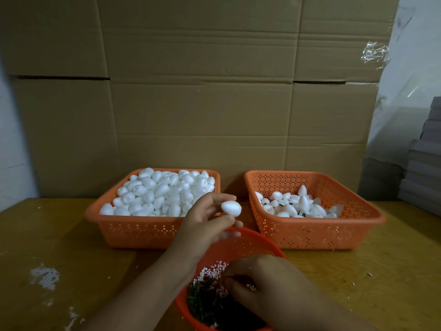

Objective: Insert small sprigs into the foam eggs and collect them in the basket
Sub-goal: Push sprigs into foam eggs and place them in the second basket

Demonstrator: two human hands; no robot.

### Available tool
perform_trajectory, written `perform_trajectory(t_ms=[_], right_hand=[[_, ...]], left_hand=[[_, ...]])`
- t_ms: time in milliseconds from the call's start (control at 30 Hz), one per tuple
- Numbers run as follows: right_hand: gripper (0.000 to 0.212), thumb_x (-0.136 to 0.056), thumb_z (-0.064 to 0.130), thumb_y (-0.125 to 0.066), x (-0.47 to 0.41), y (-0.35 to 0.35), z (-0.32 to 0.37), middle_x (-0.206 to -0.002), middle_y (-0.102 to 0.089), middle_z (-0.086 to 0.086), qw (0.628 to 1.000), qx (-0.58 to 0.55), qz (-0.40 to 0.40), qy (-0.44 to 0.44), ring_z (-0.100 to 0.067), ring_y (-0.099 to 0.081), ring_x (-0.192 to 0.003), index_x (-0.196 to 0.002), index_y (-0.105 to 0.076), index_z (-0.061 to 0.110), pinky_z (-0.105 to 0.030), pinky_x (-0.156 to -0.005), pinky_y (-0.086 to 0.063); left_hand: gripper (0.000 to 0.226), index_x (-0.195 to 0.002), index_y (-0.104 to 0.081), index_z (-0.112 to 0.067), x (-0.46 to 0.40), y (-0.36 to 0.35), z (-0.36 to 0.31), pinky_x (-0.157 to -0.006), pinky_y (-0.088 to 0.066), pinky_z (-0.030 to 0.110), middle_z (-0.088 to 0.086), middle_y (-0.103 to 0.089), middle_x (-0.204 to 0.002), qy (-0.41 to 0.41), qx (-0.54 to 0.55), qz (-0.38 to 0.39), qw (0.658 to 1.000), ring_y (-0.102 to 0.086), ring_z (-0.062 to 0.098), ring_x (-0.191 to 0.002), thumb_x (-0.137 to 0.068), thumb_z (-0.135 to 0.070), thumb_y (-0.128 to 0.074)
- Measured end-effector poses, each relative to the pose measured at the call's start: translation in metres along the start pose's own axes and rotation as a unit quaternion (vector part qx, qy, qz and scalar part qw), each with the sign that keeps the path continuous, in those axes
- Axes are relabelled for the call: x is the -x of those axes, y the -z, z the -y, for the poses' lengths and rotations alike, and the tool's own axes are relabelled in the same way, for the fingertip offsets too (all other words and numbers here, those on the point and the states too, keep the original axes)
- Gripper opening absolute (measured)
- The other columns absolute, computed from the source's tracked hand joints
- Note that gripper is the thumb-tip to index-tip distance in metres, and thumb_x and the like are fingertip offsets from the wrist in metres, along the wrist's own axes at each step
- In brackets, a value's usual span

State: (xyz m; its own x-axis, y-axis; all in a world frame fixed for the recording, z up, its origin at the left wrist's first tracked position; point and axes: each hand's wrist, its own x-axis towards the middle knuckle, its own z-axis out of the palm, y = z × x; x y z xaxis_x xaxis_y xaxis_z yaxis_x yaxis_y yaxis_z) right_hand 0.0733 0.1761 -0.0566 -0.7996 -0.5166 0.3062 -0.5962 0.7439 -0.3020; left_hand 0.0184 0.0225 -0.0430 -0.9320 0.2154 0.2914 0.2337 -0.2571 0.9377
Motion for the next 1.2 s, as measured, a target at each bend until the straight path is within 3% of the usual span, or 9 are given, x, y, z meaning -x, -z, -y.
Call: perform_trajectory(t_ms=[100,200,400,633,733,867,1000,1100,1200], right_hand=[[0.023,-0.091,0.043,-0.048,0.0000,0.0000,-0.0003,-0.108,-0.064,0.019,1.000,0.000,0.002,0.003,0.000,-0.056,-0.096,-0.109,-0.061,0.037,-0.008,-0.066,-0.037],[0.023,-0.091,0.043,-0.048,-0.0001,0.0001,-0.0010,-0.109,-0.063,0.020,1.000,-0.002,0.002,0.003,0.001,-0.056,-0.095,-0.109,-0.060,0.038,-0.008,-0.066,-0.038],[0.023,-0.091,0.043,-0.049,0.0002,-0.0003,-0.0014,-0.108,-0.065,0.018,1.000,0.001,0.003,0.001,0.001,-0.056,-0.097,-0.109,-0.061,0.037,-0.009,-0.067,-0.038],[0.022,-0.091,0.041,-0.049,-0.0001,-0.0001,-0.0005,-0.107,-0.065,0.020,1.000,-0.004,0.005,-0.002,0.002,-0.056,-0.095,-0.108,-0.063,0.037,-0.008,-0.068,-0.039],[0.022,-0.091,0.041,-0.049,0.0005,-0.0001,-0.0006,-0.106,-0.065,0.019,1.000,-0.004,0.005,-0.003,0.001,-0.056,-0.094,-0.107,-0.063,0.037,-0.007,-0.066,-0.037],[0.023,-0.090,0.042,-0.048,0.0007,0.0005,-0.0005,-0.104,-0.067,0.018,1.000,-0.004,0.007,-0.008,0.000,-0.059,-0.092,-0.108,-0.063,0.038,-0.010,-0.069,-0.041],[0.024,-0.090,0.042,-0.049,-0.0003,0.0004,-0.0005,-0.105,-0.068,0.017,1.000,-0.006,0.008,-0.016,-0.001,-0.060,-0.093,-0.110,-0.062,0.039,-0.015,-0.073,-0.045],[0.025,-0.090,0.042,-0.049,-0.0008,0.0001,-0.0005,-0.107,-0.068,0.018,1.000,-0.007,0.011,-0.017,0.000,-0.060,-0.095,-0.111,-0.063,0.039,-0.017,-0.076,-0.047],[0.026,-0.090,0.042,-0.049,-0.0009,0.0003,-0.0005,-0.109,-0.067,0.018,1.000,-0.006,0.013,-0.017,0.000,-0.060,-0.096,-0.112,-0.062,0.039,-0.016,-0.076,-0.047]], left_hand=[[0.029,-0.103,-0.074,-0.023,0.0005,0.0002,-0.0012,-0.071,-0.056,0.030,0.002,-0.067,-0.093,-0.001,-0.017,0.018,1.000,-0.066,0.014,-0.078,-0.086,-0.003,-0.063],[0.030,-0.110,-0.073,-0.021,0.0004,-0.0015,-0.0019,-0.071,-0.056,0.030,0.000,-0.063,-0.090,-0.001,-0.031,0.019,0.999,-0.062,0.012,-0.075,-0.091,0.000,-0.061],[0.023,-0.110,-0.067,-0.010,0.0014,-0.0056,-0.0029,-0.068,-0.060,0.027,0.010,-0.071,-0.108,0.000,0.003,0.008,1.000,-0.074,0.022,-0.085,-0.091,0.003,-0.059],[0.032,-0.109,-0.074,-0.025,0.0003,-0.0024,0.0002,-0.066,-0.055,0.024,-0.002,-0.068,-0.079,-0.031,-0.057,0.009,0.998,-0.063,0.010,-0.069,-0.088,-0.002,-0.066],[0.039,-0.118,-0.068,-0.030,-0.0003,-0.0034,0.0010,-0.064,-0.054,0.022,-0.002,-0.069,-0.083,-0.047,-0.087,0.001,0.995,-0.061,0.009,-0.065,-0.088,-0.007,-0.069],[0.026,-0.107,-0.058,-0.018,-0.0006,-0.0059,0.0009,-0.059,-0.052,0.021,0.006,-0.066,-0.082,-0.076,-0.108,-0.022,0.991,-0.060,0.010,-0.058,-0.088,-0.004,-0.067],[0.020,-0.092,-0.064,-0.029,-0.0011,-0.0056,0.0015,-0.059,-0.054,0.026,0.000,-0.065,-0.084,-0.113,-0.157,-0.037,0.980,-0.057,0.009,-0.065,-0.085,-0.013,-0.073],[0.020,-0.092,-0.066,-0.041,0.0007,-0.0058,0.0005,-0.070,-0.055,0.037,-0.011,-0.066,-0.086,-0.132,-0.204,-0.042,0.969,-0.061,0.012,-0.074,-0.076,-0.029,-0.069],[0.025,-0.093,-0.066,-0.045,0.0005,-0.0056,0.0017,-0.073,-0.050,0.022,-0.012,-0.063,-0.094,-0.165,-0.249,-0.060,0.953,-0.063,0.008,-0.082,-0.075,-0.029,-0.069]])
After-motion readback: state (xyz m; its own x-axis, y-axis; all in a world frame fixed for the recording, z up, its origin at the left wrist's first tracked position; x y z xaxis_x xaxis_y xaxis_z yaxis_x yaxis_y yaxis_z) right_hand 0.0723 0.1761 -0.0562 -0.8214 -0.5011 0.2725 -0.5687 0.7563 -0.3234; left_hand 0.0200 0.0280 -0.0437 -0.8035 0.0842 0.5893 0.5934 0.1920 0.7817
